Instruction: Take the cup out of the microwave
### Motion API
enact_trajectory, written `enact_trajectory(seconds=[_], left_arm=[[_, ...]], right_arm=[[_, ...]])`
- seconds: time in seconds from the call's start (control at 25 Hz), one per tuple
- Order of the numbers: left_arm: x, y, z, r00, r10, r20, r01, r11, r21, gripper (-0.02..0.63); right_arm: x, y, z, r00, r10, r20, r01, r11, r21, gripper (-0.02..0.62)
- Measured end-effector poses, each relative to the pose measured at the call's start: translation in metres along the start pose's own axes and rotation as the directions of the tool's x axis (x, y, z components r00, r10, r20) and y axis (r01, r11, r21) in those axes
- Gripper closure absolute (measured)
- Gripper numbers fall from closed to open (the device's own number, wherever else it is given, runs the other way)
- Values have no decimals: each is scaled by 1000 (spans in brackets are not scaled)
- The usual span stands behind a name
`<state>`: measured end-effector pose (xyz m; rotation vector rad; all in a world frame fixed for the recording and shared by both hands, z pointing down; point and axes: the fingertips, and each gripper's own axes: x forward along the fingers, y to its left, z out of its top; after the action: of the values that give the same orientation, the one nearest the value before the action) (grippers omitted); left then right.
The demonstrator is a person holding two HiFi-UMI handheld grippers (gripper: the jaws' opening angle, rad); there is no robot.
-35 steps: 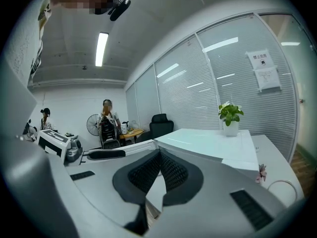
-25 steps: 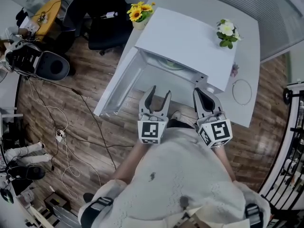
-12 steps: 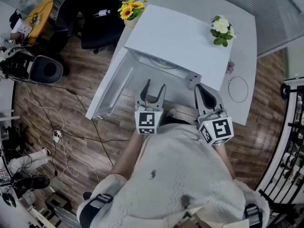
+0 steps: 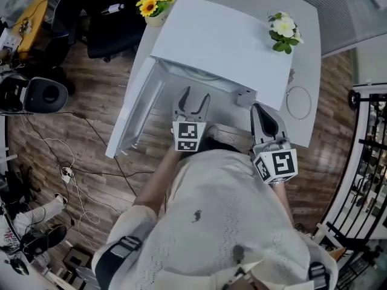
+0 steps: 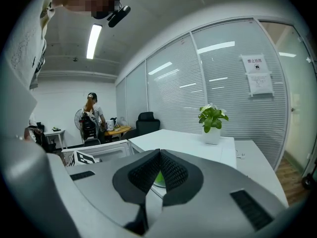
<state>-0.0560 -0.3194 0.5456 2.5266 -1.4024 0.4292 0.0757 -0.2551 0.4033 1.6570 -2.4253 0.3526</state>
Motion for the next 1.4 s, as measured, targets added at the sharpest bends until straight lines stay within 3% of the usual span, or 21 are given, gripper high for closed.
enact_trajectory(seconds=[0.68,1.4], left_arm=[[76,28,-36,991,-62,-122,65,998,21,290],[132,33,-53,980,-55,-193,63,997,36,275]], right_arm=[[7,-8,-16,979,-199,-47,203,976,84,586],[-18,-30,-31,921,-382,-78,390,912,130,586]])
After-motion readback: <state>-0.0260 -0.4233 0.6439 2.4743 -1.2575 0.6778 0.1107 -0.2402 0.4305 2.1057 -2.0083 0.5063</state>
